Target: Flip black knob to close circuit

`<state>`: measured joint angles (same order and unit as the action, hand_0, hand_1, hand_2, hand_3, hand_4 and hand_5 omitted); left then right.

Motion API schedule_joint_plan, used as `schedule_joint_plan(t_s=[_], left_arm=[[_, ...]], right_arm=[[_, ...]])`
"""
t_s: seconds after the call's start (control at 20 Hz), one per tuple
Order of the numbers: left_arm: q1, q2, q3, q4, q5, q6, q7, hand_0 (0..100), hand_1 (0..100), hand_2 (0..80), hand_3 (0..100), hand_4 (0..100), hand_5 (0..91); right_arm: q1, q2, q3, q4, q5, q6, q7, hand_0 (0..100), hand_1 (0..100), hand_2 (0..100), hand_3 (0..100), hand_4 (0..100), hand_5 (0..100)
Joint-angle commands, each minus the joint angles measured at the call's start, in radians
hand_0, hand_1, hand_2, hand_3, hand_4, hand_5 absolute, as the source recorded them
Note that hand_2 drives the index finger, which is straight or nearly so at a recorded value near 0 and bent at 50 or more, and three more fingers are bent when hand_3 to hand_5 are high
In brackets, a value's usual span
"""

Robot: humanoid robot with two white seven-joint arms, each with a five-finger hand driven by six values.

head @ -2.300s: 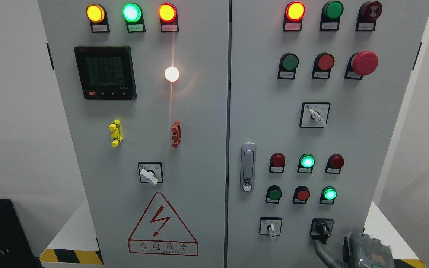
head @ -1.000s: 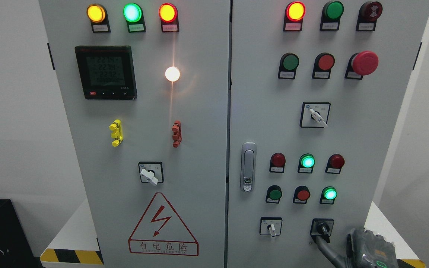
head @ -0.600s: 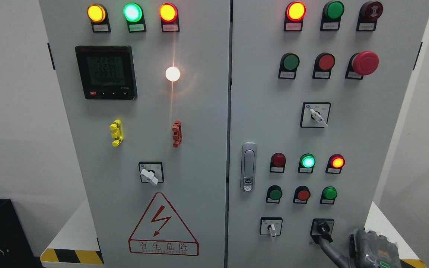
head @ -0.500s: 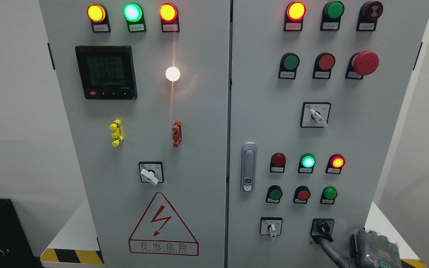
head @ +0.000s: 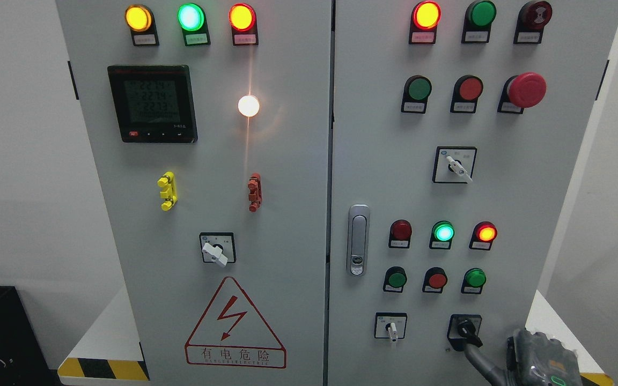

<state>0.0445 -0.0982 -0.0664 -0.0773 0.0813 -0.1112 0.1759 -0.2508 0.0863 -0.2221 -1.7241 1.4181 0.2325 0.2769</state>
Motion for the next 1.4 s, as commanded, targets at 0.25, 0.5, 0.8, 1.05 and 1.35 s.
schedule_joint_plan(t_s=[0.25,0.5,0.8,1.05,1.35], left_arm=[[0.000,0.000,-0.001,0.001,0.000,-0.001,-0.001,12,56,0.0,0,0,0.0],[0.000,0.000,-0.001,0.001,0.000,-0.001,0.001,12,56,0.0,0,0,0.0],[0.000,0.000,0.000,0.001,0.000,-0.001,-0.001,12,56,0.0,0,0,0.0],[0.000,0.000,0.000,-0.001,0.000,-0.001,-0.001,12,56,0.0,0,0,0.0],[0.000,0.000,0.000,-0.001,0.000,-0.001,-0.001,12,56,0.0,0,0,0.0]], right_arm=[[-0.004,0.003,-0.005,-0.026,-0.002,0.001,-0.005,0,0,90,100,97,96],[0.001,0.010,0.001,-0.038,-0.002,-0.004,-0.007,0,0,90,100,97,96],[0.018,0.024,0.052,-0.037,-0.001,-0.009,-0.018,0,0,90,100,97,96],[0.039,0.041,0.070,-0.035,0.002,-0.010,-0.028,0,0,90,100,97,96],[0.053,0.047,0.093,-0.034,0.001,-0.010,-0.059,0,0,89,100,97,95]])
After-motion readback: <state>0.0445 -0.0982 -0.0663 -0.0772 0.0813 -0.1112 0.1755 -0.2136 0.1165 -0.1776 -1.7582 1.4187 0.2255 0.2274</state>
